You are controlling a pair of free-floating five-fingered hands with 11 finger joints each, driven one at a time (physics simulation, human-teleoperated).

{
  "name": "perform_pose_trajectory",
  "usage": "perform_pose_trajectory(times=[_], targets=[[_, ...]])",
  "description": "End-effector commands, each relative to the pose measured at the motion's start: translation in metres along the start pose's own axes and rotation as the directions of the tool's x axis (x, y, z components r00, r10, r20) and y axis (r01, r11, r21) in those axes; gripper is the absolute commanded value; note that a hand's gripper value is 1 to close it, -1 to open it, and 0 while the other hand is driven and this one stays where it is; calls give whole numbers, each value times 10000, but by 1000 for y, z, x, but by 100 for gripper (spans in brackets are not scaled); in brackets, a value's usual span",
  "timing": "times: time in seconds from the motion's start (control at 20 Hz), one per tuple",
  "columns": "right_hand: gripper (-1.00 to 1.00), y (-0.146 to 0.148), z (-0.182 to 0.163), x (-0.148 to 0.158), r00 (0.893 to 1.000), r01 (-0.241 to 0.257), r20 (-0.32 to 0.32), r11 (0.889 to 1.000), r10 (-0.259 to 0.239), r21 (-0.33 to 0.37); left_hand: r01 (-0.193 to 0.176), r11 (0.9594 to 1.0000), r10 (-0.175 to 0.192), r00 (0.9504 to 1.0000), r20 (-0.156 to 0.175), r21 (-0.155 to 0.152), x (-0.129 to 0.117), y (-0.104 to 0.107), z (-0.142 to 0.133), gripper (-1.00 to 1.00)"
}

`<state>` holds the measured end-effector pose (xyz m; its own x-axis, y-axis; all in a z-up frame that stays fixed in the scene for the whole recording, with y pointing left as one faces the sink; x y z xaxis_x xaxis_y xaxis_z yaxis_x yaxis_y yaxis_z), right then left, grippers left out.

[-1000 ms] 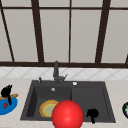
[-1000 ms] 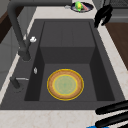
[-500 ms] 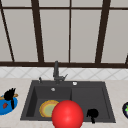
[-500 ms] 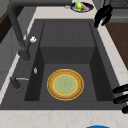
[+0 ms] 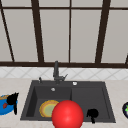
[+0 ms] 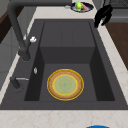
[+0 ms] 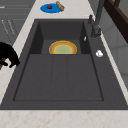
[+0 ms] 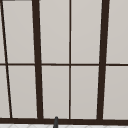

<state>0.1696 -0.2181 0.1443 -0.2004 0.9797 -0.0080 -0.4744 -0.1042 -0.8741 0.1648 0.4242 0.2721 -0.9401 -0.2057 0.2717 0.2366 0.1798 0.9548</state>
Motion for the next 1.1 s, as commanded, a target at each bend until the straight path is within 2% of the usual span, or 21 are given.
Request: perform_pose_trajectory(times=[0.0,0.15,0.6,1.05], targets=[[0,0,0,0,10000,0,0,10000,0,0,-640,9961,638,9980,-43,-600,24,-2,-12,-100],[0,0,0,0,10000,0,0,10000,0,0,-754,9953,746,9971,-153,-599,45,-5,-21,-100],[0,0,0,0,10000,0,0,10000,0,0,-1130,9900,1104,9933,-350,-846,92,-15,-52,-100],[0,0,0,0,10000,0,0,10000,0,0,-922,9909,885,9952,-419,-977,120,-20,-95,-100]])
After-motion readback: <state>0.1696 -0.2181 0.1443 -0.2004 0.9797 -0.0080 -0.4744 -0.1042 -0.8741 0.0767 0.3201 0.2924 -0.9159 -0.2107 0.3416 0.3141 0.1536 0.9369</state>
